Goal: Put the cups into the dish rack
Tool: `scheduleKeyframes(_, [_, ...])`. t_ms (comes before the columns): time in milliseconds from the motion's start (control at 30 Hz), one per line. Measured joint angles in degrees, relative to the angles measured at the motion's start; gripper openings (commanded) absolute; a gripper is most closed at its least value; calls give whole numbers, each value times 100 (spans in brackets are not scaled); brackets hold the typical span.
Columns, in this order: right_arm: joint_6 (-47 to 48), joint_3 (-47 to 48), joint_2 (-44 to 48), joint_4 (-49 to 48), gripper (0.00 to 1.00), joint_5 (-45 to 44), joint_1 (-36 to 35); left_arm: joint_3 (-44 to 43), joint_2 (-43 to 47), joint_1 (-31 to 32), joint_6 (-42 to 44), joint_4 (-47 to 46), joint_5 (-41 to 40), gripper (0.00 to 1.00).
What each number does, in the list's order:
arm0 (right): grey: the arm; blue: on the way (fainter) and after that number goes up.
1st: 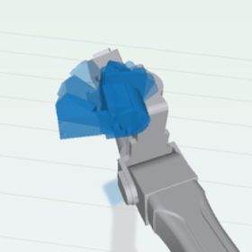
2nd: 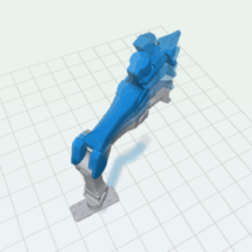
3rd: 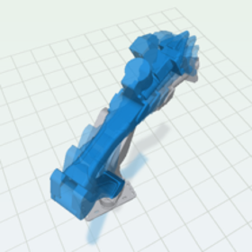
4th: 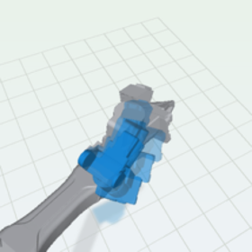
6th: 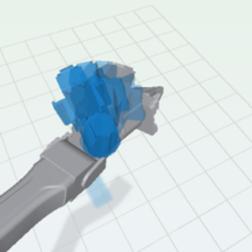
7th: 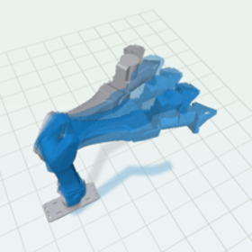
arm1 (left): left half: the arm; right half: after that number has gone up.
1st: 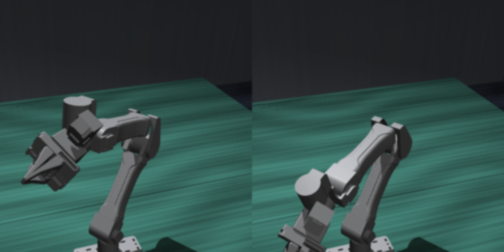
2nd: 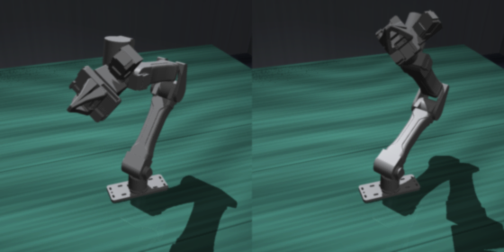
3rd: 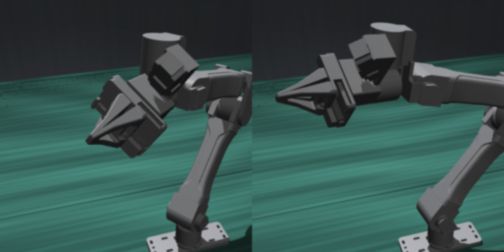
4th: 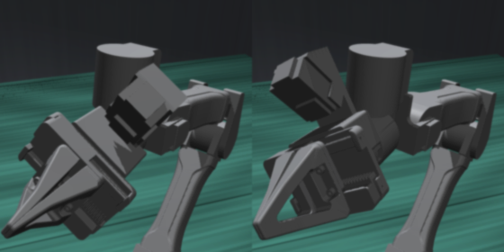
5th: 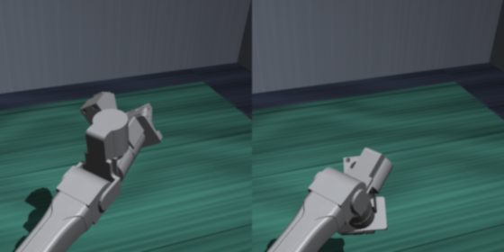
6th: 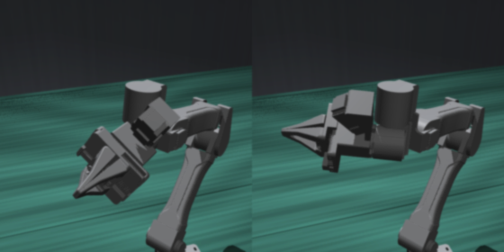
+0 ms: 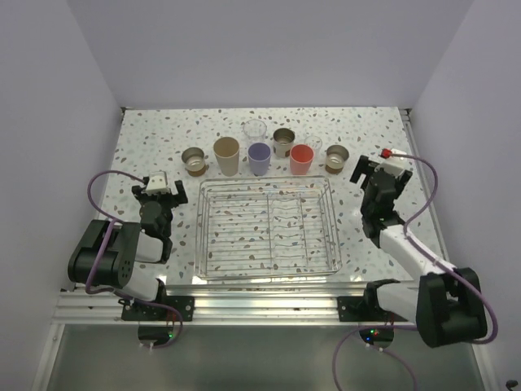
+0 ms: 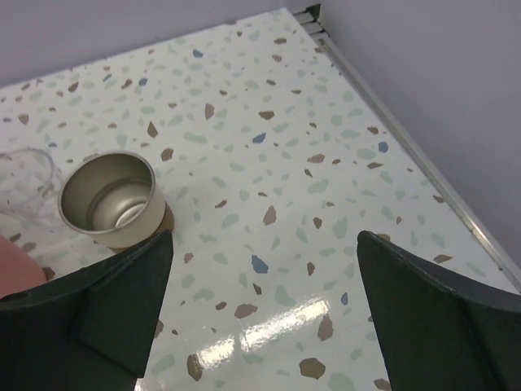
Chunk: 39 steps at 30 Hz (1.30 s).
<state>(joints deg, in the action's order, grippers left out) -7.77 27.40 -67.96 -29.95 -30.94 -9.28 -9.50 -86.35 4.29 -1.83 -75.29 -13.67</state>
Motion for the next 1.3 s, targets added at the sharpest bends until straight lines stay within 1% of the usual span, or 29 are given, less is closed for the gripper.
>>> scheduleKeyframes(100, [-164,424,529,841,98,-133,7,0,0,0,-2,2,0,100])
scheduleKeyframes(200, [-450,1596,452,2181,98,-50,22,0,0,0,0,2,0,100])
scheduleKeyframes(333, [-984,3480,-286,3744,98,378,31,0,0,0,0,0,0,100])
scheduleKeyframes(400, [-1196,4159,-741,4245,98,719,31,0,0,0,0,2,0,100])
scheduleKeyframes(500, [-1436,4656,-1285,4852,94,1110,35,2,0,0,0,2,0,100])
scheduleKeyframes(567, [-1606,4911,-1626,5320,89,1161,44,0,0,0,0,0,0,100])
scheduleKeyframes(667, [-1823,5300,-2131,5917,84,1246,116,2,0,0,0,0,0,100])
scheduleKeyframes(767, [-1976,5661,-2577,6376,78,1276,210,0,0,0,0,0,0,100])
scheduleKeyframes(800, [-2015,5768,-2715,6500,75,1307,236,2,0,0,0,0,0,100])
scheduleKeyframes(833, [-2079,5860,-2852,6596,69,1360,262,0,0,0,0,2,0,100])
scheduleKeyframes(867, [-2133,5934,-2977,6675,67,1401,282,0,0,0,0,0,0,100])
scheduleKeyframes(1033, [-2422,6196,-3523,6896,60,1493,332,0,0,0,0,0,0,100])
scheduleKeyframes(1233, [-2634,6266,-4004,6937,58,1683,341,0,0,0,0,0,0,100])
scheduleKeyframes(1300, [-2693,6266,-4087,6926,56,1711,341,0,0,0,0,0,0,100])
